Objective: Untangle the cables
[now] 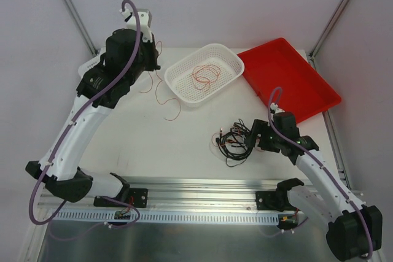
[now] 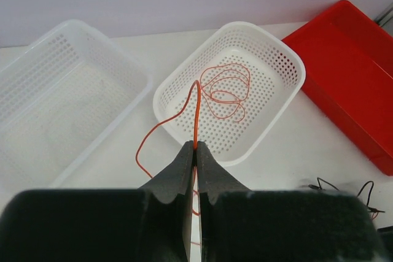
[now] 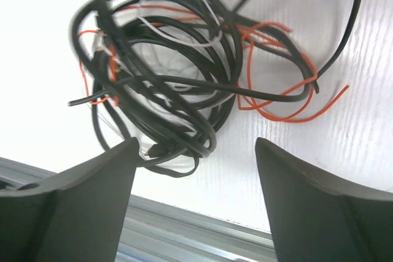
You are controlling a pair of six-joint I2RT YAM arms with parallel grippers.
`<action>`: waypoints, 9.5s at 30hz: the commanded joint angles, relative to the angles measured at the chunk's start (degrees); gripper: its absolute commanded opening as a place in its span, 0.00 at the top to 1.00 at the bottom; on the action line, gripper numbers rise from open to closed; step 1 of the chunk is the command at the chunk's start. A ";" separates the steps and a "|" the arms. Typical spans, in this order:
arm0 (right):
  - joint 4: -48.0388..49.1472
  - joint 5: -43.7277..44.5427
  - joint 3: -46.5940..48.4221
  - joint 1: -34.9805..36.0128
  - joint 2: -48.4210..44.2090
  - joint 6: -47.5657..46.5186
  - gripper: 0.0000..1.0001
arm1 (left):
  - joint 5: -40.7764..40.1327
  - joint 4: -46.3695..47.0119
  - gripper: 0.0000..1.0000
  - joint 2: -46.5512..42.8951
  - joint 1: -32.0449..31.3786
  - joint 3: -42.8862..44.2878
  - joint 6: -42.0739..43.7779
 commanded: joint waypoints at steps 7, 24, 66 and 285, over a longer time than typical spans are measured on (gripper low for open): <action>-8.28 -0.91 8.15 -0.38 -4.93 -4.52 0.09 | 6.67 3.90 1.00 13.25 0.63 17.96 1.51; -12.06 -0.21 10.17 -0.29 -7.57 -6.36 0.06 | 10.01 15.50 1.00 36.10 2.91 32.04 7.23; -4.42 -0.82 5.69 -0.38 -2.74 -3.03 0.30 | 21.63 21.13 0.14 9.82 -20.89 -33.53 -4.10; -7.84 -2.84 7.10 -2.40 -1.42 -8.56 0.01 | 24.33 35.54 0.93 19.32 14.25 34.40 3.28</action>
